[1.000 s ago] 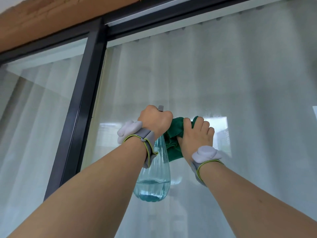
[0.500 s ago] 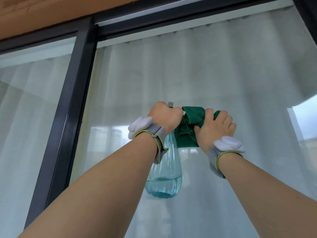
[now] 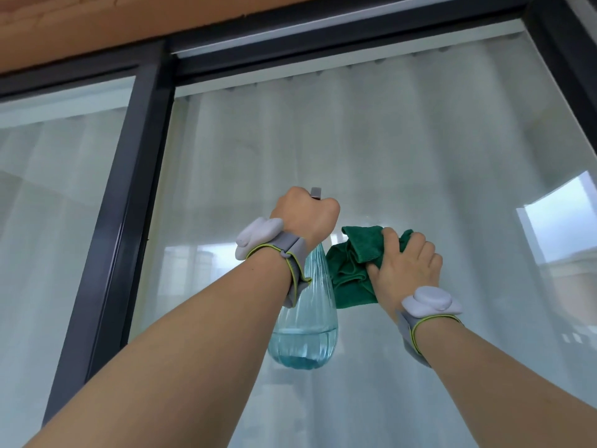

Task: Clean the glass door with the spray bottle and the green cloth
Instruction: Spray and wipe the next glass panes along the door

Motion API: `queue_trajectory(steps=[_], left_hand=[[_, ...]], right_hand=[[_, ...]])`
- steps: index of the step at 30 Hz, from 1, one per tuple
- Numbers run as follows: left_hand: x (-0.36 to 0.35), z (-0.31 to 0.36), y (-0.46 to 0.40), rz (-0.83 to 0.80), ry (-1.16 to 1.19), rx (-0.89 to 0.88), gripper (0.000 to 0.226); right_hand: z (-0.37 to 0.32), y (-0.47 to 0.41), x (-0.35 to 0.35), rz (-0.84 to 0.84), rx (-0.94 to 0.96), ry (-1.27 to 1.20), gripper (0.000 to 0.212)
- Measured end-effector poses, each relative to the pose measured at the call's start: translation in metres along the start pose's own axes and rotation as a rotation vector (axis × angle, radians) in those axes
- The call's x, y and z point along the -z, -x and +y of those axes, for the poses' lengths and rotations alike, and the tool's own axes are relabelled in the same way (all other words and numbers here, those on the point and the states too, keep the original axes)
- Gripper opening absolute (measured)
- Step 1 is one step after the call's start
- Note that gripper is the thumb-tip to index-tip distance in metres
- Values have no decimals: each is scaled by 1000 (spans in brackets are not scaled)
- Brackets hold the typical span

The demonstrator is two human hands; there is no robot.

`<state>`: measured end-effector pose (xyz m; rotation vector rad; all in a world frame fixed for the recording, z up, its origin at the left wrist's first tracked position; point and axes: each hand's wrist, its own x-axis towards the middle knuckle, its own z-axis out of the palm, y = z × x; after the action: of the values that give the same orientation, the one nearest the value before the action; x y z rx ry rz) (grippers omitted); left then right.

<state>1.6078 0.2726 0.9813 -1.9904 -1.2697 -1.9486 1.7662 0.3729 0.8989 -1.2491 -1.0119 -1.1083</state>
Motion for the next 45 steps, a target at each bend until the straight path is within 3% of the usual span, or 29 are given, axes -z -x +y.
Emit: queue_trajectory(steps=[7,16,24,29,33,37,43,45], left_hand=[[-8,4,16,-40,2,5,19],[-23,-12,40,-118,82,53,20],[-36,-20,47,-132,139,105,18],[-55,-8,56,-135,186,141,13],[-70,11,51,-88,236,195,43],[-84,36,47,-105,235,183,38],[-116,82,61,-202,270,189,55],[-131,91,64,-231,271,196,48]], right_hand=[[6,-30,21,-230,64,30,43],[20,-10,22,-257,-80,12,47],[35,1,26,-302,-54,-16,47],[58,3,32,-308,59,-70,47],[80,-2,40,-235,100,-127,48],[113,-12,48,-153,106,-161,50],[173,-3,50,-196,119,-139,50],[187,9,50,-206,118,-155,50]])
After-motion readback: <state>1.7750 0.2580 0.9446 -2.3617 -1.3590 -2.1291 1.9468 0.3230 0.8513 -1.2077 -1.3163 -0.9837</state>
